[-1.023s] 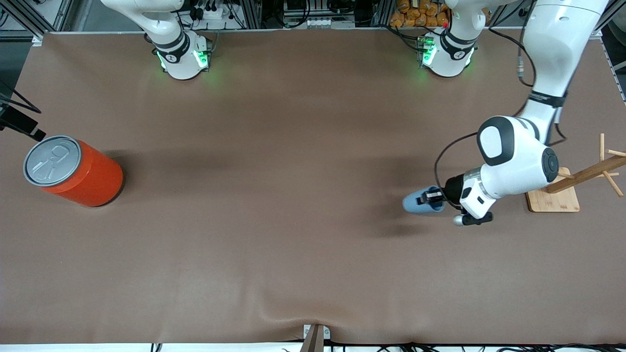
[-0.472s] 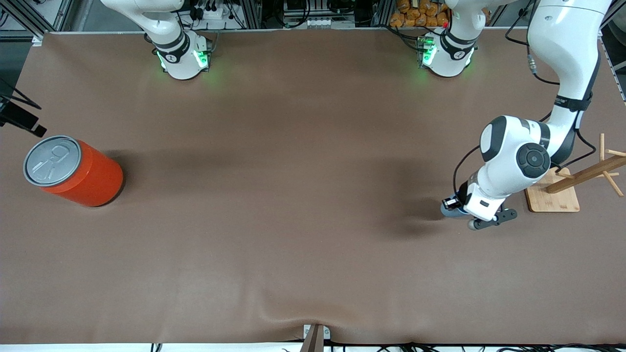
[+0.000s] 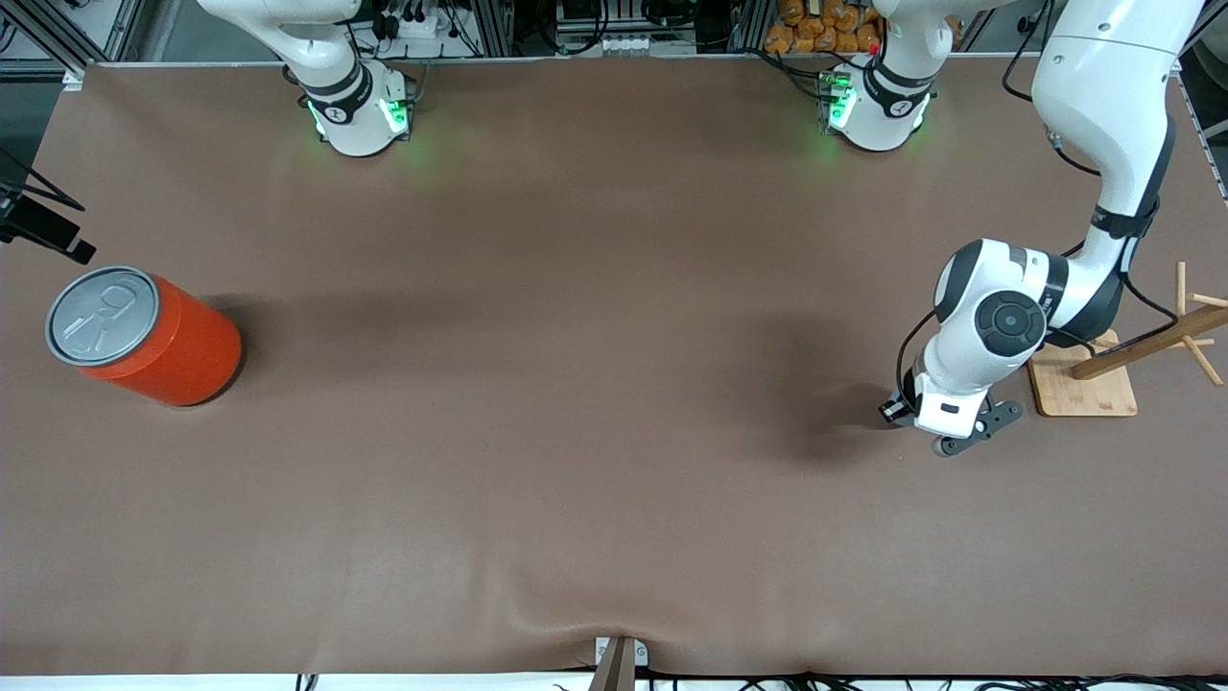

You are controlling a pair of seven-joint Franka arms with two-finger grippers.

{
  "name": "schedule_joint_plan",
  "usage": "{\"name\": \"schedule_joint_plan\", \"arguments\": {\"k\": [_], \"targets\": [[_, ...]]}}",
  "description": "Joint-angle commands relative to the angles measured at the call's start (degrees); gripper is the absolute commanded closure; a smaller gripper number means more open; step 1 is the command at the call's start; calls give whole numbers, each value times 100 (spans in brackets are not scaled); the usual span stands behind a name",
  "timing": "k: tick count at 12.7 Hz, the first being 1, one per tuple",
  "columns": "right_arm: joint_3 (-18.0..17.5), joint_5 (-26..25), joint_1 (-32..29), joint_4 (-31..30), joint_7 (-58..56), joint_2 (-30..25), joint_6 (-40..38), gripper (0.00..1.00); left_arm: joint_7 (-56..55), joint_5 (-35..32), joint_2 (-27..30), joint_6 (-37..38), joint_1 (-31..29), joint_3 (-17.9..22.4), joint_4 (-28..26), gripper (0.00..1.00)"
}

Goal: Flip cup
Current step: 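Rotate the cup upright with the left gripper and place it down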

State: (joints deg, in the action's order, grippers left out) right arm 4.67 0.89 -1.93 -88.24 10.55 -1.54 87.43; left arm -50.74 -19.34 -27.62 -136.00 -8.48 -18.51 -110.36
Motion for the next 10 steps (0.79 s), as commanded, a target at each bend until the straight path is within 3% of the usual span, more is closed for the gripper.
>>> {"name": "schedule_joint_plan", "arguments": {"k": [1, 2, 4, 7, 10], "targets": [[16, 51, 17, 175, 18, 84, -112, 0, -156, 69, 45, -76, -180, -48, -30, 31], [16, 51, 17, 175, 18, 84, -112, 0, -147, 341, 98, -33, -189, -48, 40, 0], [7, -97, 70, 176, -88, 84, -130, 0, -147, 650, 116, 90, -250, -65, 233, 0], [7, -160, 123, 132, -402, 84, -243, 0, -68, 994, 773, 1763, -207, -118, 803, 0], [7, -203, 123, 140, -536, 84, -279, 0, -50, 1179, 1143, 2821, -198, -452, 1507, 0]]}}
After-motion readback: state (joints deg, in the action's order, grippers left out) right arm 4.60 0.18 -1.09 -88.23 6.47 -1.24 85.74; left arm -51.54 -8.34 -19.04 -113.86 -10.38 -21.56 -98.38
